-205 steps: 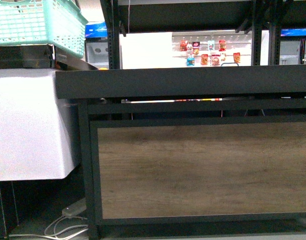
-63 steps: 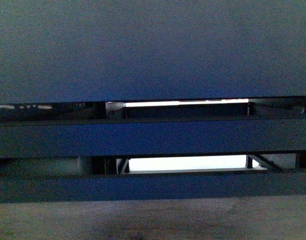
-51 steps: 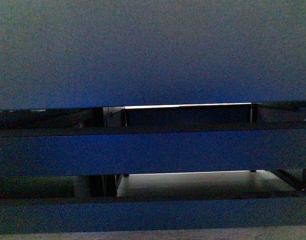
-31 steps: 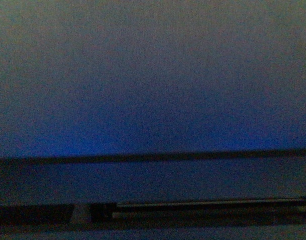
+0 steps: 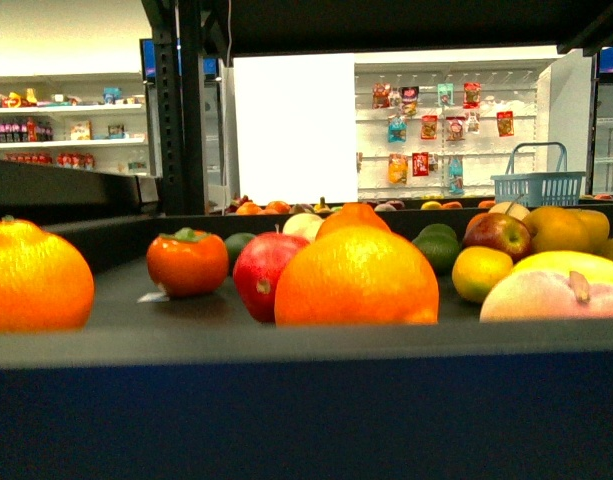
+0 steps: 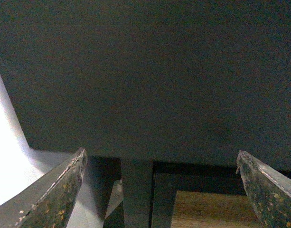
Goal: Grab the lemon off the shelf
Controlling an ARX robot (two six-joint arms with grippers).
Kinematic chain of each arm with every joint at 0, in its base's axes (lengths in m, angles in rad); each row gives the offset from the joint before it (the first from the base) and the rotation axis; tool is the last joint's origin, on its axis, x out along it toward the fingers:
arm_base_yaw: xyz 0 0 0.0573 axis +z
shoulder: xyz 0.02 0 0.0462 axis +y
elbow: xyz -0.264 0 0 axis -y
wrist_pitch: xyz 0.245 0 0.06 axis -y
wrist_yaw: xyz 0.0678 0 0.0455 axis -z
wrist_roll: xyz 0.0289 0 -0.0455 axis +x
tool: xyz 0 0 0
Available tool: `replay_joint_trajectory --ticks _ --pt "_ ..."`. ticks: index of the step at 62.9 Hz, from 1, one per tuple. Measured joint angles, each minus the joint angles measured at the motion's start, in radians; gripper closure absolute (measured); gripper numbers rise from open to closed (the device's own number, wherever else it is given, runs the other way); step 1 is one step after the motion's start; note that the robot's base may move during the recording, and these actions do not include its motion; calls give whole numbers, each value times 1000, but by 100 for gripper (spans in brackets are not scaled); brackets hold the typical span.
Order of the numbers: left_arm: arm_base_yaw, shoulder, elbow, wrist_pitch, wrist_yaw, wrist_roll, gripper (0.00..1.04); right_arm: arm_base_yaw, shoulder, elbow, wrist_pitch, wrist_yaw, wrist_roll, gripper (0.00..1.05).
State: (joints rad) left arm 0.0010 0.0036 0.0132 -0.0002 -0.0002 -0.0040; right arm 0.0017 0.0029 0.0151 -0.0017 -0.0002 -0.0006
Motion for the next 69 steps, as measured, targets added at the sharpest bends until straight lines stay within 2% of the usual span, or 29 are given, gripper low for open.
replay_joint_trajectory --ticks 69 --pt "0 0 0 0 0 0 8 0 0 0 0 0 1 2"
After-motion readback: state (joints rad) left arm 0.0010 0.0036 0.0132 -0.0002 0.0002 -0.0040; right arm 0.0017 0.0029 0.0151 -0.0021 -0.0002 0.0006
